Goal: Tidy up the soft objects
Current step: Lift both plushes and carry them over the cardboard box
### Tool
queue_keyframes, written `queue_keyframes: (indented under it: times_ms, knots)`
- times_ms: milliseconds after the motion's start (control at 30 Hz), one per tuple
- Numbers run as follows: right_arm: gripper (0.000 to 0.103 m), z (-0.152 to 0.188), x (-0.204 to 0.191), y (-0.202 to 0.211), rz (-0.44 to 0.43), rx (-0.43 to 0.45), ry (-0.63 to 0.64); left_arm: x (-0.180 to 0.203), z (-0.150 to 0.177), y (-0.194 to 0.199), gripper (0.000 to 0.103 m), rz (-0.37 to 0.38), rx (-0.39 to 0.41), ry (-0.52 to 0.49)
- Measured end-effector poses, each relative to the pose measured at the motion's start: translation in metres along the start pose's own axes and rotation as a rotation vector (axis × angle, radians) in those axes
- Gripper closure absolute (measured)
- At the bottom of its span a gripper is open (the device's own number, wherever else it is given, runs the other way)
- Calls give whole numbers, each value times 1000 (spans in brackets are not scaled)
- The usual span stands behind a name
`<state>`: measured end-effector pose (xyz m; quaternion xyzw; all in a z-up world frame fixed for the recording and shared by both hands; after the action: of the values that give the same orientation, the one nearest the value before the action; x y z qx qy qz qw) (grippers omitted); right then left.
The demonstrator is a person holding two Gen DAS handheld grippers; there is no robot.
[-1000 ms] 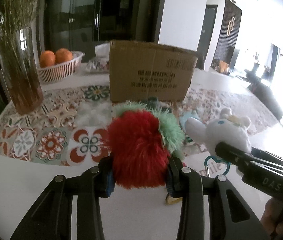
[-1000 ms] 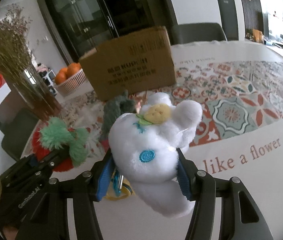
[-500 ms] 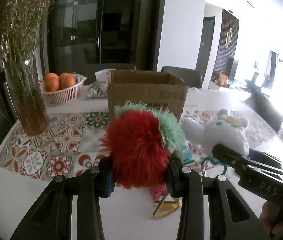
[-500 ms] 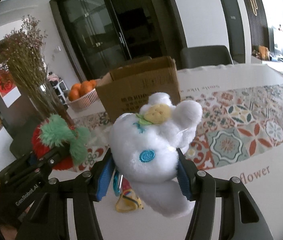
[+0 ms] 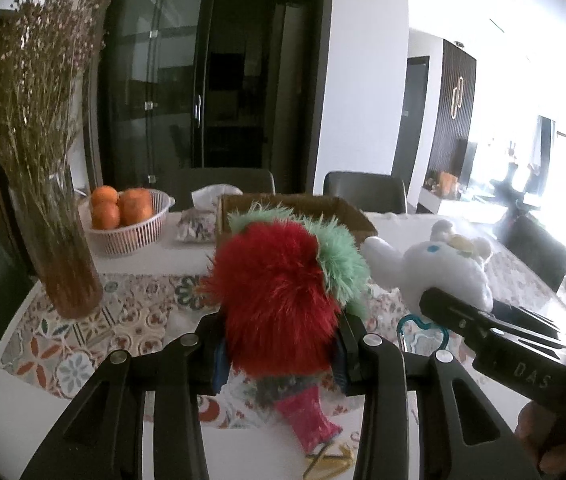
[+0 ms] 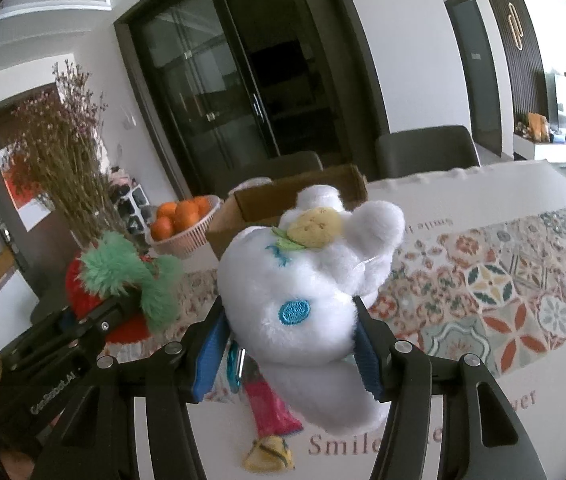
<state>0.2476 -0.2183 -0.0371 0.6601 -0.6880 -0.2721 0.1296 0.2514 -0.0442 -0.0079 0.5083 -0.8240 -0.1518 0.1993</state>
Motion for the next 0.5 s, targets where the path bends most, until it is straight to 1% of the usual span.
queue_keyframes:
  times_ms: [267, 500]
  knots:
    - [45, -29, -6, -12, -26, 24, 0, -5, -31, -8, 64, -8, 46, -9]
    - [45, -57, -11, -22, -34, 55, 7, -13, -52, -22, 64, -16, 63, -4]
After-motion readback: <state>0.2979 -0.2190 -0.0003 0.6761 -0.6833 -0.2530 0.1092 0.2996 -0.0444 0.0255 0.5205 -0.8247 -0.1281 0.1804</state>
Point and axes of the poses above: each gripper's, at about its wrist camera, not at the fingertips, and y roughly against the way its jaws point, x to its right, z to its underside, the point moved 7 cm from there along -y, roughly the way its jaws point, and after that the axes turned 11 degrees about z, right-handed, at the moved point
